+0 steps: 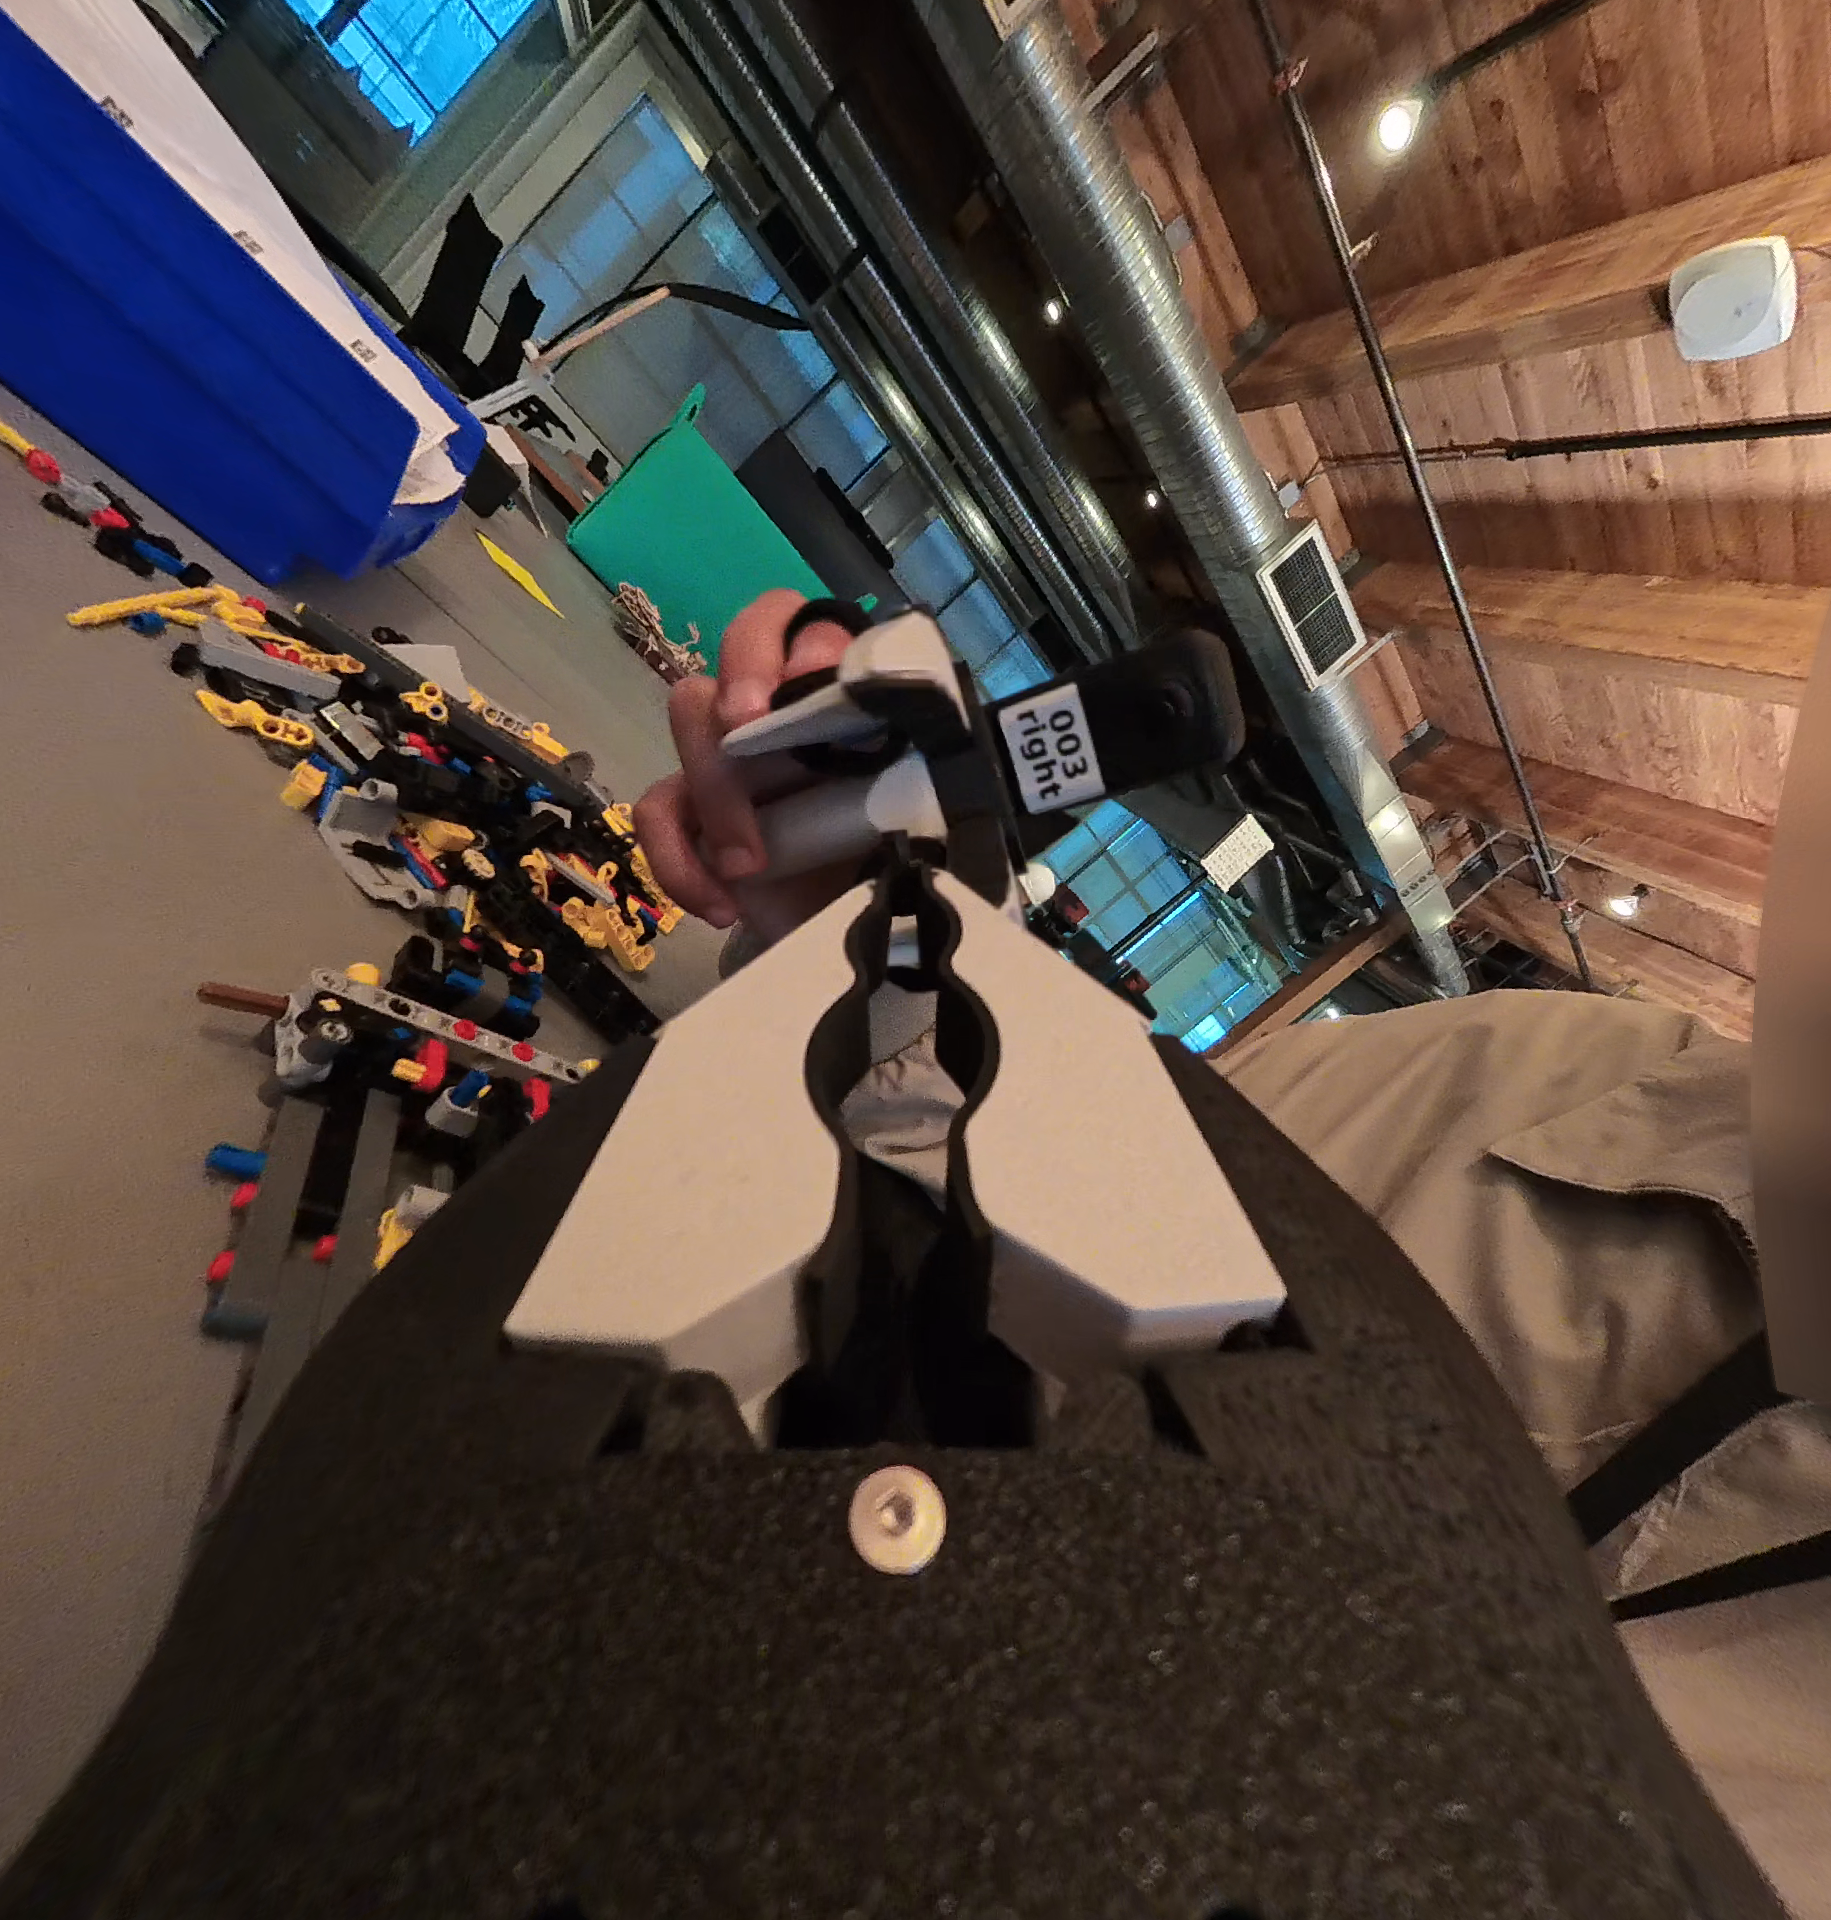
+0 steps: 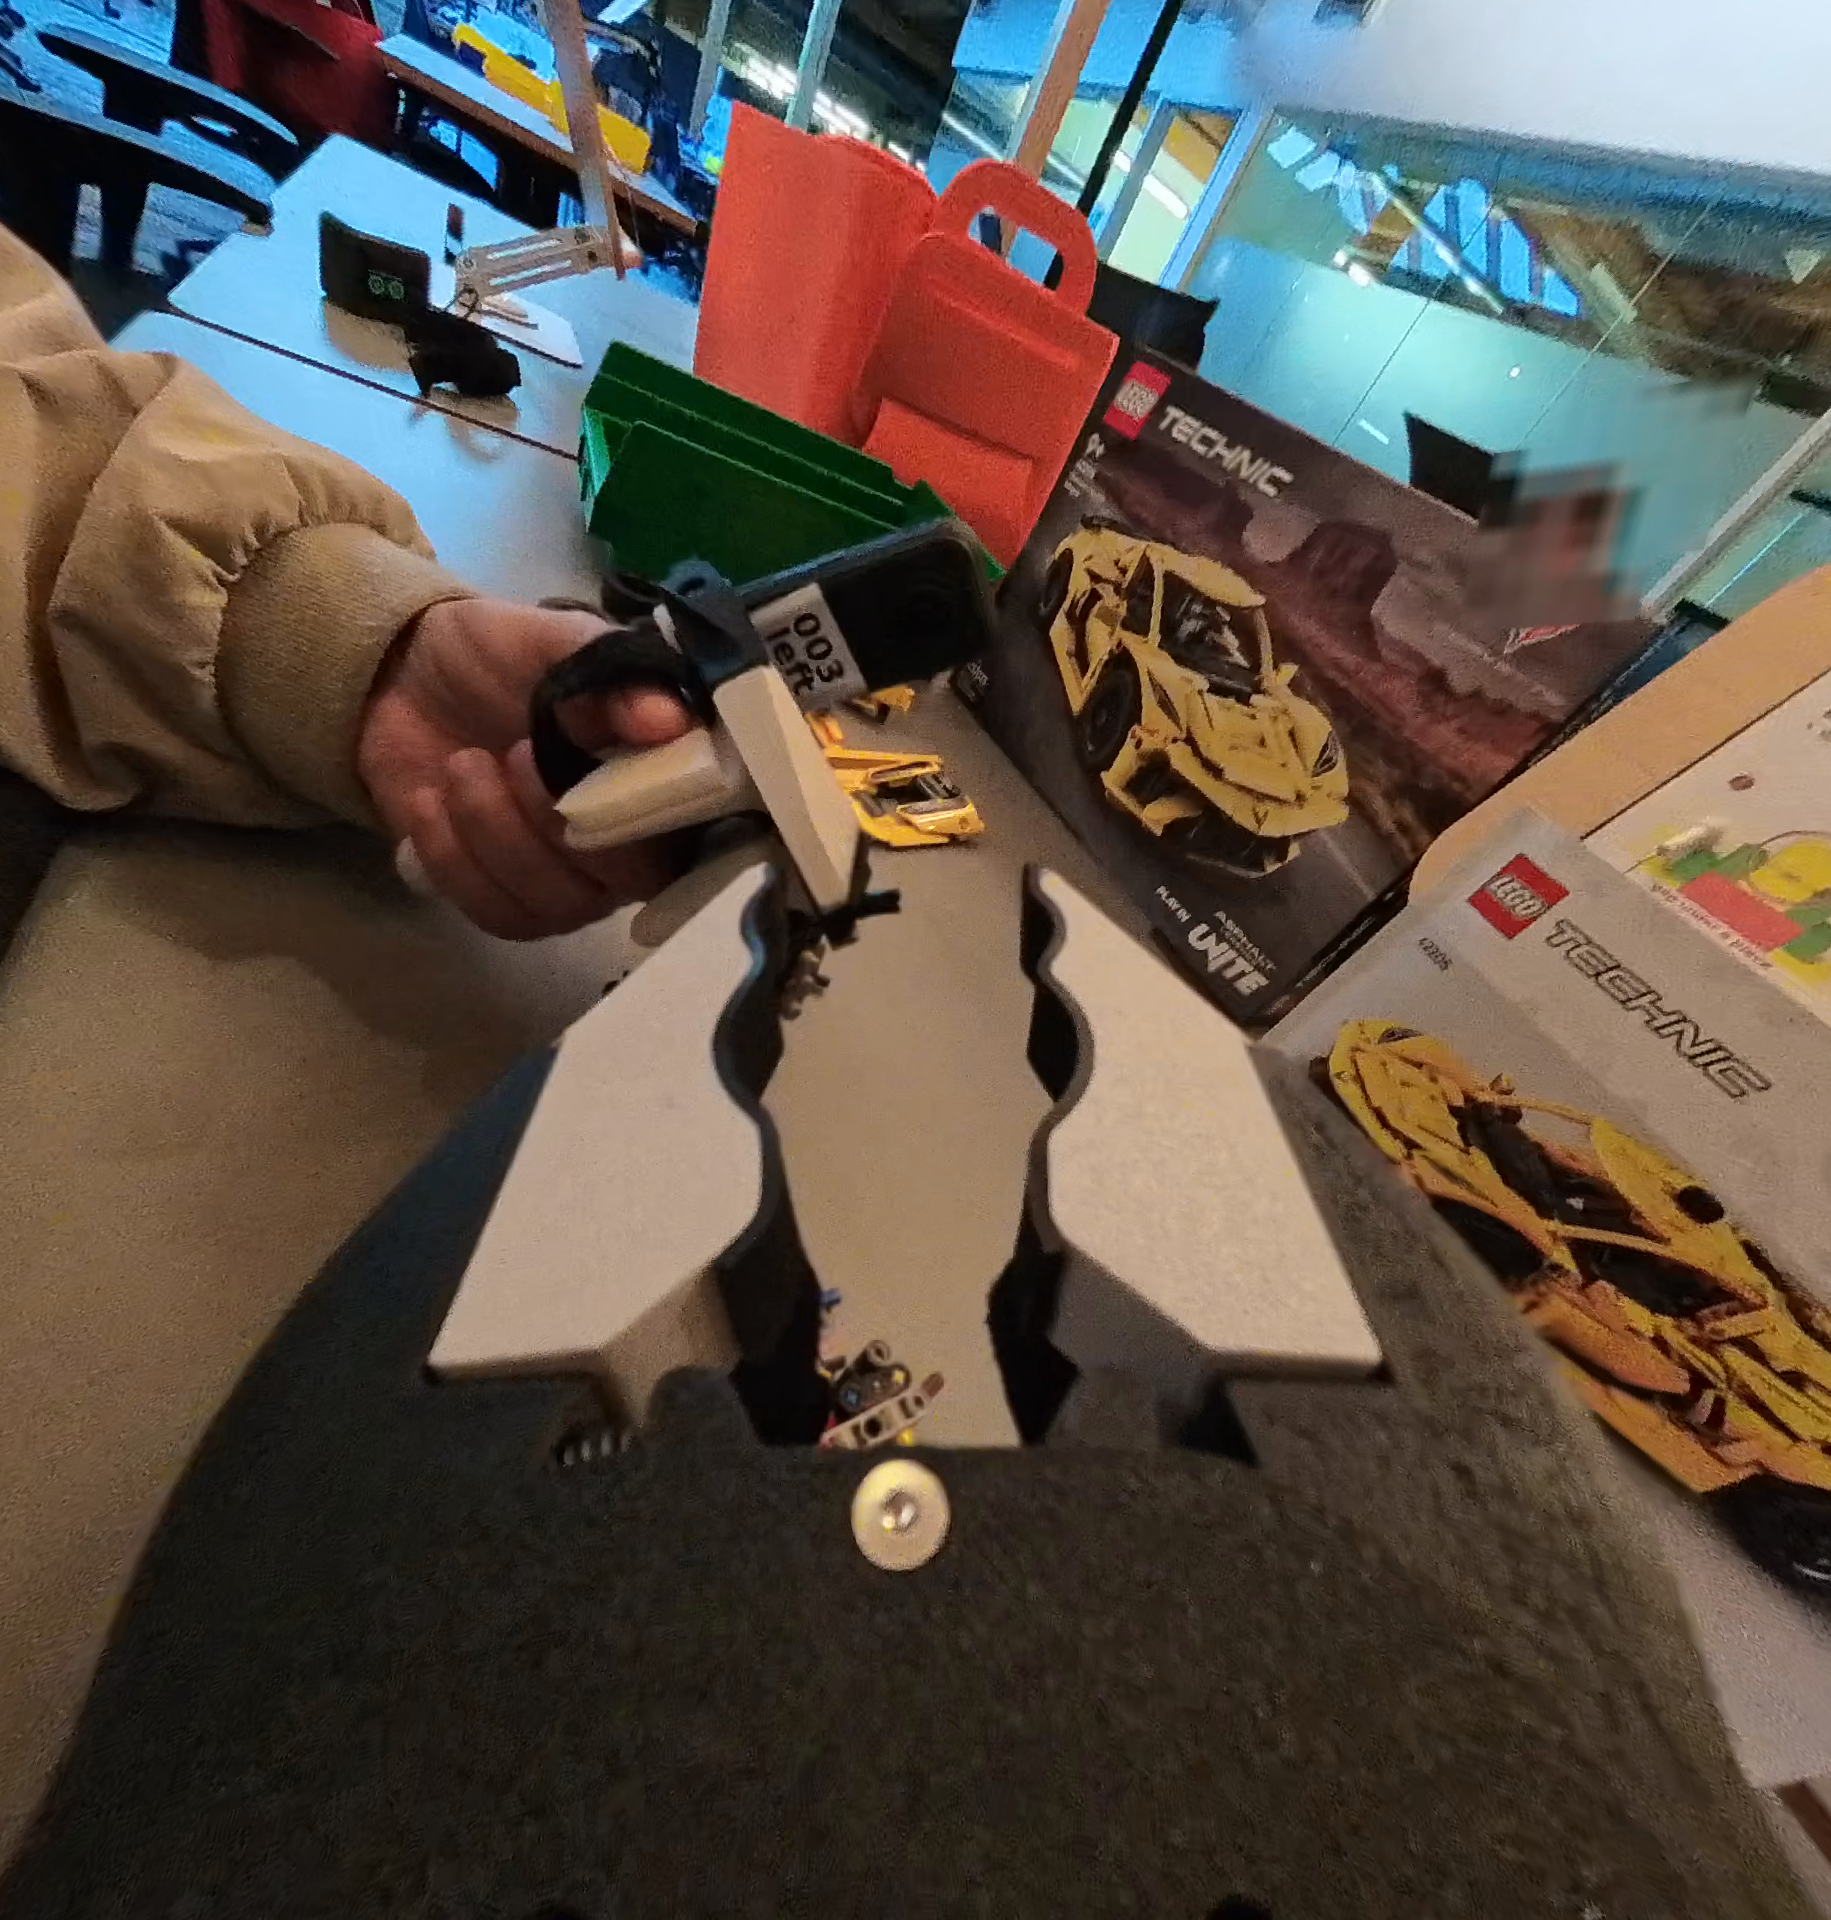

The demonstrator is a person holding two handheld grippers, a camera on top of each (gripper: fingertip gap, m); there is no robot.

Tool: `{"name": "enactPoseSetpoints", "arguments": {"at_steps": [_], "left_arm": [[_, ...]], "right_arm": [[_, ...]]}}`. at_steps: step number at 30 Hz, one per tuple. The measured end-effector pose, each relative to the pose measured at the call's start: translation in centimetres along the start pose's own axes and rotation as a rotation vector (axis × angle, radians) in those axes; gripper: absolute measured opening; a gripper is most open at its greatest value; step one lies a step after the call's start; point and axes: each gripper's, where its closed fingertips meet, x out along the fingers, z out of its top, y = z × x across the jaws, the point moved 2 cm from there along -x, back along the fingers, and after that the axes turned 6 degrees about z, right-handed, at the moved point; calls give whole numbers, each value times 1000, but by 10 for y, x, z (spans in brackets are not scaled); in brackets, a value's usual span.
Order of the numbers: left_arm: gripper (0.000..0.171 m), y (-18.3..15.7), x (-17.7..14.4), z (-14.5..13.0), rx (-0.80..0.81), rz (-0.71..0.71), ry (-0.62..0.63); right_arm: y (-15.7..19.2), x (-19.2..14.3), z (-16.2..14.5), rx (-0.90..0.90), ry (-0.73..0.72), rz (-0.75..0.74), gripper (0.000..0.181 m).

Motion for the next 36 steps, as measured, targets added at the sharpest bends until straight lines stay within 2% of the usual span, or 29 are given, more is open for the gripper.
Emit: {"name": "enactPoseSetpoints", "arguments": {"at_steps": [5, 9, 10, 11, 12, 13, 15, 17, 18, 20, 23, 25, 27, 28, 29, 31, 33, 34, 36], "left_arm": [[4, -1, 2, 1, -16, -15, -19], [5, -1, 3, 2, -42, -20, -10], [13, 1, 1, 4, -26, 10, -11], [32, 4, -3, 8, -8, 40, -15], [41, 7, -10, 15, 12, 66, -19], [43, 10, -19, 20, 46, 109, -12], [42, 24, -38, 17, 207, 268, 108], [42, 42, -58, -2, 425, 435, 329], [43, 44, -64, -12, 496, 461, 417], [43, 38, -63, -29, 533, 427, 520], [44, 47, -57, -49, 579, 478, 643], [44, 51, -54, -62, 601, 482, 705], [39, 60, -52, -69, 617, 525, 754], [17, 65, -51, -69, 641, 557, 764], [8, 69, -49, -65, 668, 589, 753], [7, 69, -42, -57, 686, 614, 707], [7, 63, -34, -44, 636, 616, 610], [7, 60, -31, -35, 598, 620, 551], [7, 58, -30, -17, 543, 647, 446]], "right_arm": [[7, 4, -5, -30, 54, 14, 17], [7, 2, -5, -23, 69, 19, 15], [3, -1, -6, -24, 70, 0, 15], [-3, -8, -8, -31, 76, -23, 15], [-14, -18, -13, -31, 101, -63, 15], [-27, -32, -22, -6, 152, -109, 15], [-61, -74, -55, 99, 336, -237, 15], [-82, -122, -96, 265, 529, -340, 15], [-86, -143, -115, 340, 609, -375, 15], [-82, -170, -147, 441, 748, -395, 15], [-68, -184, -177, 530, 866, -352, 15], [-66, -184, -181, 572, 854, -342, 17], [-65, -184, -183, 627, 843, -340, 27], [-67, -185, -182, 624, 839, -349, 32], [-73, -183, -176, 601, 810, -371, 34], [-82, -168, -153, 537, 693, -390, 35], [-83, -140, -115, 484, 506, -342, 34], [-75, -120, -93, 466, 408, -273, 33], [-42, -75, -54, 451, 266, -44, 34]]}}
